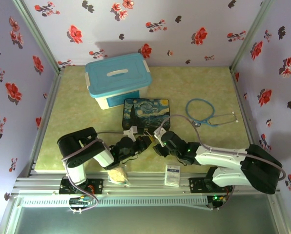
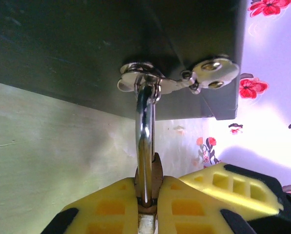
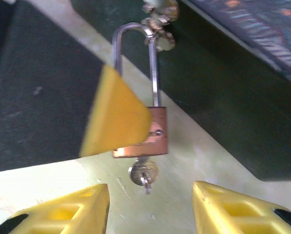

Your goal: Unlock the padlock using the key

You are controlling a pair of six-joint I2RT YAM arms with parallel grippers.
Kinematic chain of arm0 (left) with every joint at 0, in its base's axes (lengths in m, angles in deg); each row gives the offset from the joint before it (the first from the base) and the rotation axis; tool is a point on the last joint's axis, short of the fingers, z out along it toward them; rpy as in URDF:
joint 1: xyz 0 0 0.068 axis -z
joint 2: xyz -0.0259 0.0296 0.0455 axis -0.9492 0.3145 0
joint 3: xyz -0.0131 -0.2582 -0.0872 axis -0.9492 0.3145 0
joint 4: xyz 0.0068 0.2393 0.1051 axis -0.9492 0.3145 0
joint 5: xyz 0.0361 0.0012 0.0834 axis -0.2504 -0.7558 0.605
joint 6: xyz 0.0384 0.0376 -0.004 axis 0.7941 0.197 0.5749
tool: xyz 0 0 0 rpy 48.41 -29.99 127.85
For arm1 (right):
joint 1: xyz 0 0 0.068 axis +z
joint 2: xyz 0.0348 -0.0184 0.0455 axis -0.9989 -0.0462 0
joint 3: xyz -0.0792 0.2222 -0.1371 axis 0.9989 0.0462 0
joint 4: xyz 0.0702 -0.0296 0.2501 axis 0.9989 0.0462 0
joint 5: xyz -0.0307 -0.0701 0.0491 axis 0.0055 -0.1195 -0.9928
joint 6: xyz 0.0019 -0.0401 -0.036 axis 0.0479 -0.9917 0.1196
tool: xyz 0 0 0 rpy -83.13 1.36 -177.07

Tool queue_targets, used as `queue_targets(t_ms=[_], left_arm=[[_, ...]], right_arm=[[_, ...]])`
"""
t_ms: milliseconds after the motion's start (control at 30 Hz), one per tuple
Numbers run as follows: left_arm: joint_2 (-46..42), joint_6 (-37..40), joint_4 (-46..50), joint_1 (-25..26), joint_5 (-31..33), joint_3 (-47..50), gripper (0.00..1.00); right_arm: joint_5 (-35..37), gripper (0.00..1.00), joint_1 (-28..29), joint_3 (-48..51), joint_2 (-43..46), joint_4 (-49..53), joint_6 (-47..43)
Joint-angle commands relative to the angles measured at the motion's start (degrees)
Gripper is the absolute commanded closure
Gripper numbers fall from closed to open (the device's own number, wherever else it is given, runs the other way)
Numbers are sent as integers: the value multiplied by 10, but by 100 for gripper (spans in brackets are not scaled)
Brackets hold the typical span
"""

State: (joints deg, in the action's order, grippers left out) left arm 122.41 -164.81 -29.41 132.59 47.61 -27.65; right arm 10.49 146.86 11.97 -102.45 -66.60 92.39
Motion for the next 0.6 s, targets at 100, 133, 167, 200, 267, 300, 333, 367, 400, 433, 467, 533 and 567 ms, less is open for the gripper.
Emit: queue_targets(t_ms=[100,133,167,200,267,300,333,367,400,433,467,533,567], left_arm=[[-19,-4,-35,3,5,10,100],[-19,-4,-35,3,5,11,100],[-19,-4,-35,4,3,11,100],[-19,-7,-35,3,1,11,100],[-20,-9,-35,4,-6,6,100],[-22,-9,-35,6,-6,4,100],[-23,-9,-34,7,-6,4,100],[-24,-8,-34,7,-6,4,100],[-23,-10,-34,7,-6,6,100],[-21,-12,-34,7,-6,6,100],[-19,-13,-34,8,-5,7,100],[-17,-15,-35,8,-6,8,100],[-17,-15,-35,8,-6,9,100]], right_arm=[[55,53,33,-14,-51,-39,-68],[74,54,38,-14,-60,-44,-72],[92,55,42,-13,-67,-52,-76],[119,57,45,-11,-76,-65,-79],[160,61,53,-16,-98,-79,-89],[184,66,59,-24,-112,-79,-95],[202,69,63,-31,-121,-78,-99],[210,72,64,-37,-135,-79,-102],[207,76,64,-43,-145,-79,-105],[205,79,66,-48,-153,-79,-106],[204,82,68,-54,-159,-78,-101],[190,84,69,-54,-162,-88,-91],[185,85,68,-51,-161,-95,-88]])
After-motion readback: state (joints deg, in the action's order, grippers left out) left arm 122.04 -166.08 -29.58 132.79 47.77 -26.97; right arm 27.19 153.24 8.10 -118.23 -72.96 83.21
